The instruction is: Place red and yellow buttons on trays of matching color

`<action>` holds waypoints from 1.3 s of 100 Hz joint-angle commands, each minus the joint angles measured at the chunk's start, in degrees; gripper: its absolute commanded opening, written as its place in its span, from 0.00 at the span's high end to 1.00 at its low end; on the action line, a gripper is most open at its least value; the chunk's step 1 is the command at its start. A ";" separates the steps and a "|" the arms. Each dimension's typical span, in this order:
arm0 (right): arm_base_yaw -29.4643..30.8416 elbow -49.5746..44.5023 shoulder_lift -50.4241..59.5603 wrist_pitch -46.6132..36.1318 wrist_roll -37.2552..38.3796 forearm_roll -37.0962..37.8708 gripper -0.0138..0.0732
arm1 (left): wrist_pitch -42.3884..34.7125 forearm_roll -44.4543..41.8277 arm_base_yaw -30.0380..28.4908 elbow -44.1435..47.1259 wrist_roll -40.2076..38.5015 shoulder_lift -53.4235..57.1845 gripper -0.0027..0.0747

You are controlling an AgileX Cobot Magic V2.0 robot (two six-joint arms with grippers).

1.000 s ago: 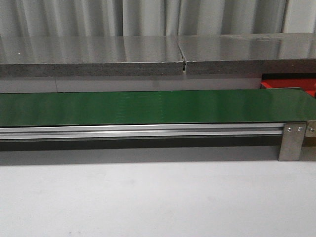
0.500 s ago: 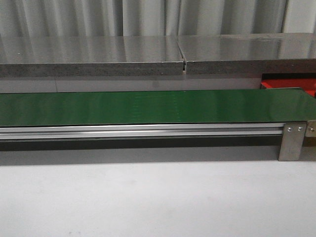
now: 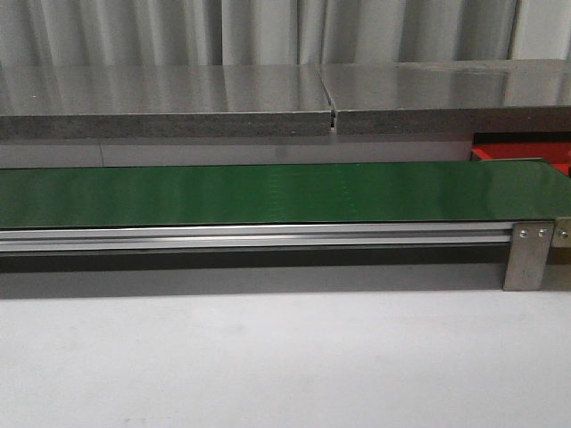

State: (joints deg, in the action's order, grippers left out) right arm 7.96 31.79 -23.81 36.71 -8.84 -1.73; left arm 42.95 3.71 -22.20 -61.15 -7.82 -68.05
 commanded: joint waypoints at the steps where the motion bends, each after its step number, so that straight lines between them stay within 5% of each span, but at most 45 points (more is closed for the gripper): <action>1: 0.05 1.43 -0.22 -3.58 -0.48 0.06 0.92 | 1.45 0.89 -3.65 -3.86 -0.63 -2.11 0.38; 48: 0.05 1.43 -0.22 -3.58 -0.48 0.06 0.92 | 15.41 2.76 -16.26 -12.63 -0.53 -20.65 0.38; 130: 0.05 1.43 -0.22 -3.60 -0.48 0.11 0.92 | 17.11 -3.71 -18.26 -29.16 -0.91 -43.66 0.38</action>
State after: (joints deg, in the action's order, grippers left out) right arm 7.96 31.79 -23.81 36.71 -8.84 -1.73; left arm 60.99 0.00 -40.32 -87.48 -8.17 -113.53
